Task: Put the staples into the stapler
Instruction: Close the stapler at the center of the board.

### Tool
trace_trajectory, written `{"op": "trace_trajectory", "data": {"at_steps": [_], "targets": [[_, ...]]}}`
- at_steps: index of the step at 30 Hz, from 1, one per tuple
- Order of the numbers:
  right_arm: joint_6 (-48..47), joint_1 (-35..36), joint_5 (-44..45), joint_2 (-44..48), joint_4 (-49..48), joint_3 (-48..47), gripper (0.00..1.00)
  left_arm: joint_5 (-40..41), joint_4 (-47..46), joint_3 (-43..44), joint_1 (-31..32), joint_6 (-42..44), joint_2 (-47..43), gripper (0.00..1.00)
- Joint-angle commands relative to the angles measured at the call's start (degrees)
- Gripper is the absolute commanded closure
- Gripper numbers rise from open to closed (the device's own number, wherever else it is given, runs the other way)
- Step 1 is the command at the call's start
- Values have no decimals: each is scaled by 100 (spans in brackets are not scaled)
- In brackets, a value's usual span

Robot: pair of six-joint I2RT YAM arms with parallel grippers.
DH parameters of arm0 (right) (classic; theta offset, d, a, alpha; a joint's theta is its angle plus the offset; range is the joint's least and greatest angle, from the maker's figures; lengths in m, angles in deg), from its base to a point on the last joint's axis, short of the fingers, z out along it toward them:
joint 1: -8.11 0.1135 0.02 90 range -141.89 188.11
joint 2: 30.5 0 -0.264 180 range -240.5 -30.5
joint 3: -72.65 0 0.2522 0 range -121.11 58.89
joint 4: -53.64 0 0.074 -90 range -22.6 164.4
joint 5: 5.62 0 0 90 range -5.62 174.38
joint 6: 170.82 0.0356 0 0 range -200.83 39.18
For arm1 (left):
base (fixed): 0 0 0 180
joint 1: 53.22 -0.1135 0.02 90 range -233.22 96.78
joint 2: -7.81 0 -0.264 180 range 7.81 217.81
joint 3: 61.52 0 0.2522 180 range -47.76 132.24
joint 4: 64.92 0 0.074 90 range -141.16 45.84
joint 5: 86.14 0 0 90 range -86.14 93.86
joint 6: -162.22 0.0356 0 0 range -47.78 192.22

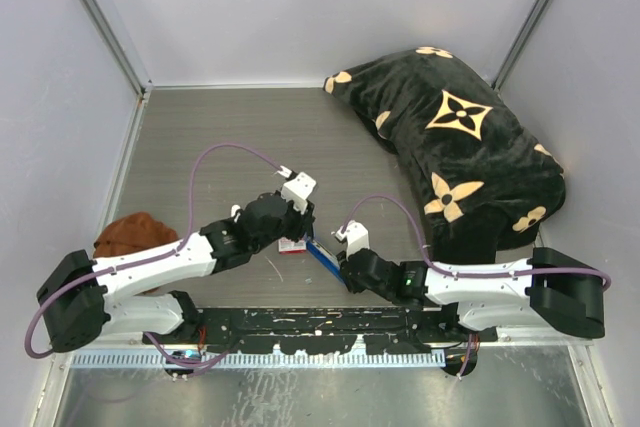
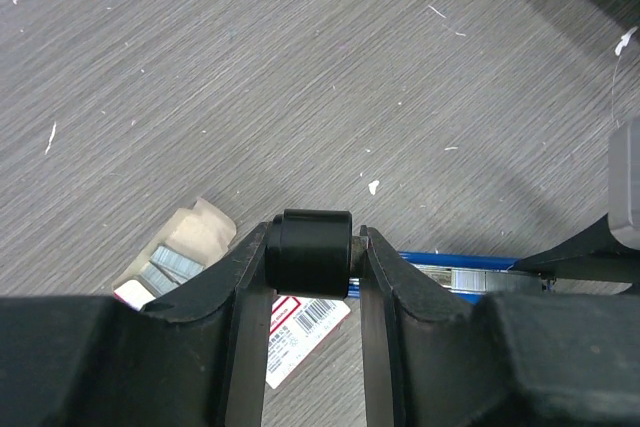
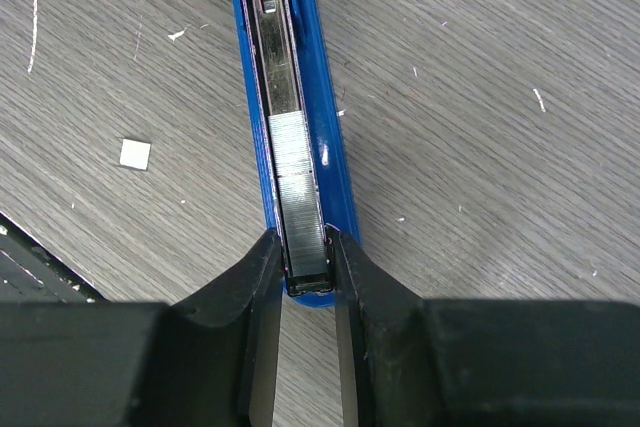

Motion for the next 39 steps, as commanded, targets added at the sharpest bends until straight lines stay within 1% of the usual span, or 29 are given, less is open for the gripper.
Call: {"op": "trace_trajectory", "data": {"at_steps": [1, 7, 12, 15, 20, 27, 35, 39], "targets": [[253, -34, 511, -14, -408, -55, 94, 570, 7, 356, 445, 28, -122, 100], [339, -23, 577, 80, -500, 99, 99, 936, 29, 451, 1024, 2, 60, 100], [437, -23, 635, 253, -507, 247, 99, 1460, 170, 617, 1486, 66, 398, 100], [502, -23, 659, 367, -508, 337, 99, 1663, 237, 730, 1686, 56, 504, 100], [598, -23, 680, 540, -508, 497, 99, 1965, 358, 894, 1984, -13, 926, 100], [691, -24, 746, 693, -519, 619, 99, 2406, 554, 1112, 2338, -319, 1277, 100], [914, -23, 839, 823, -561, 793, 90, 2775, 821, 1408, 2679, -551, 1668, 87], [956, -23, 854, 890, -564, 845, 87, 2771, 841, 1448, 2731, -643, 1764, 81]]}}
